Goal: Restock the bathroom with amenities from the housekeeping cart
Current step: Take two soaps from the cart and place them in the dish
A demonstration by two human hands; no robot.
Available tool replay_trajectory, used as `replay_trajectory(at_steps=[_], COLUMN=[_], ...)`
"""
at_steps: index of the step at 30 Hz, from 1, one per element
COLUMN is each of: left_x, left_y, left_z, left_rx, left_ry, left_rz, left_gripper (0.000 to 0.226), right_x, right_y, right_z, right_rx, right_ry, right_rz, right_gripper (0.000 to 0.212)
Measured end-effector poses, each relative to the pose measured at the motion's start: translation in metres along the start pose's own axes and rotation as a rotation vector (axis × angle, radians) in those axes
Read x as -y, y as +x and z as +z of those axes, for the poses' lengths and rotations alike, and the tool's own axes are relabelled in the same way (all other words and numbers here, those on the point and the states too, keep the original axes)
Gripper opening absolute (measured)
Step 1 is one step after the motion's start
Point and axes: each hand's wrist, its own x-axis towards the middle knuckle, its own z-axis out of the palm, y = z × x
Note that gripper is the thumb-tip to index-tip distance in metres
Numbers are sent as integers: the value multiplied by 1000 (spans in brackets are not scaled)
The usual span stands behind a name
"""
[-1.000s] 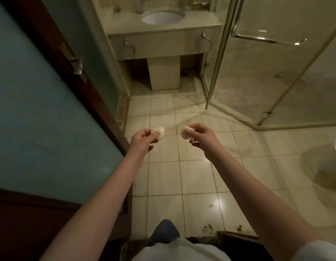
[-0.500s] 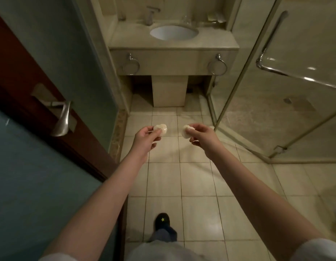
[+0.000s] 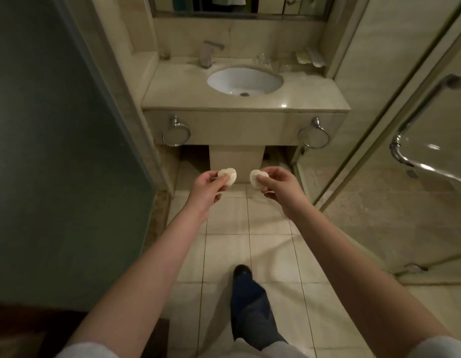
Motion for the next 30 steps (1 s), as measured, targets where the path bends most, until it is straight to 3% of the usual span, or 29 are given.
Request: replay_trajectory(at_steps=[7, 10, 14, 30], left_x=[-84, -116, -146, -270], left_y=[164, 219, 293, 632], left_z=[27, 34, 44, 123], left_rx=[-92, -103, -83, 94], left_ry=[-32, -11, 10, 5], left_rz=[16, 18, 21, -12], left_gripper=[11, 21, 7, 10], right_x=[69, 99, 125, 228], right_y=[180, 241, 315, 624], right_z=[-6, -4, -3, -31], right_rx=[25, 38, 53, -195], right_ry=[53, 43, 27, 45], right_rz=[-40, -34, -37, -10], right_gripper=[15, 15, 11, 11])
